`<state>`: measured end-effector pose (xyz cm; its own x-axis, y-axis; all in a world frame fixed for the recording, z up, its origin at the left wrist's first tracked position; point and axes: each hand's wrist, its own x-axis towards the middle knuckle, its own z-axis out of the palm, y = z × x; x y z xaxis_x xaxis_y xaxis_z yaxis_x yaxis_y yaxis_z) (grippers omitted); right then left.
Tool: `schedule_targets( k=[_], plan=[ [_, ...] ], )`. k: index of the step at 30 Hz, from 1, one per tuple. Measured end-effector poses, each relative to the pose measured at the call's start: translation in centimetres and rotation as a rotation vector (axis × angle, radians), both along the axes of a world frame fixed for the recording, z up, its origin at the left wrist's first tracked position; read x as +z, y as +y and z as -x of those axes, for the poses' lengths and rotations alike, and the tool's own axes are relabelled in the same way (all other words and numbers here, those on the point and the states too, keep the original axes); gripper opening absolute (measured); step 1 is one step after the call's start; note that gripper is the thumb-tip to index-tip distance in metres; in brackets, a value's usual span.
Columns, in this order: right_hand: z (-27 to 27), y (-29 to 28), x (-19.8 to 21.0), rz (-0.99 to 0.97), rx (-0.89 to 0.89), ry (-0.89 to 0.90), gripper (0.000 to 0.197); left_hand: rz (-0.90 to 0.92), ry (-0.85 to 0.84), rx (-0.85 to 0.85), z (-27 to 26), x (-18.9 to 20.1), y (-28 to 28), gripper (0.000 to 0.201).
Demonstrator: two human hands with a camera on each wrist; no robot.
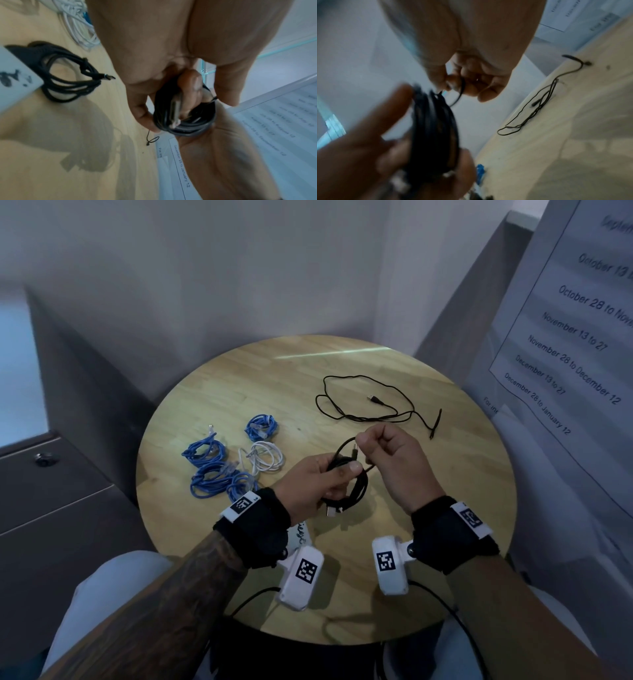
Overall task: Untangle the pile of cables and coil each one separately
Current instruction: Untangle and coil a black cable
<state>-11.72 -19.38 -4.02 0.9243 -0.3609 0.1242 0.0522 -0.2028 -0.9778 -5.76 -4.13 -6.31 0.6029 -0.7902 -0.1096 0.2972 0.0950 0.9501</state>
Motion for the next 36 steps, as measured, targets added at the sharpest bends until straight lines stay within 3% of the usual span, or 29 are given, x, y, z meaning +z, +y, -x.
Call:
schedule_targets(
  k=[3, 6, 9, 12, 14, 16, 20, 25, 30, 33, 36],
  plan=[
    [0.2, 0.2, -0.1, 0.068, -0.027, -0.055, 0.019, 0.007, 0.049, 0.050, 0.0, 0.2, -0.2, 0.025],
    [0.3, 0.5, 0.2, 0.009, 0.019, -0.061, 0.025, -0.015, 0.037, 0.082, -0.1, 0.2, 0.0, 0.024],
    [0.3, 0.4, 0.3, -0.122, 0.064, 0.072, 0.012, -0.043, -0.023, 0.048, 0.2, 0.2, 0.1, 0.026],
    [0.4, -0.4, 0.1, -0.274, 0.199, 0.238, 0.027, -0.059, -0.065, 0.053, 0.5, 0.3, 0.1, 0.026],
    [0.6, -0.7, 0.1, -0.270, 0.262, 0.234, 0.031, -0.073, -0.079, 0.049, 0.6, 0.4, 0.1, 0.027],
    [0.6, -0.9, 0.5, -0.145, 0.177, 0.146, 0.025, -0.095, -0.035, 0.055, 0.8, 0.6, -0.1, 0.027],
    [0.0, -1.8, 2.1, 0.085, -0.193, -0.055, 0.024, -0.213, 0.001, 0.007, 1.0, 0.6, -0.6, 0.039],
    [-0.5, -3.1, 2.8, 0.115, -0.374, -0.175, 0.022, -0.221, 0.115, -0.029, 0.5, 0.5, -0.7, 0.024],
    [-0.4, -3.9, 2.3, 0.065, -0.481, -0.177, 0.024, -0.133, -0.036, -0.035, 0.2, 0.4, -0.6, 0.029],
    [0.0, -4.3, 2.4, -0.007, -0.357, -0.194, 0.019, -0.092, -0.079, 0.130, -0.7, 0.3, 0.0, 0.025],
    [0.6, -4.2, 2.1, 0.072, -0.104, -0.056, 0.006, 0.035, 0.047, 0.220, -1.6, 0.4, 0.9, 0.024]
  ],
)
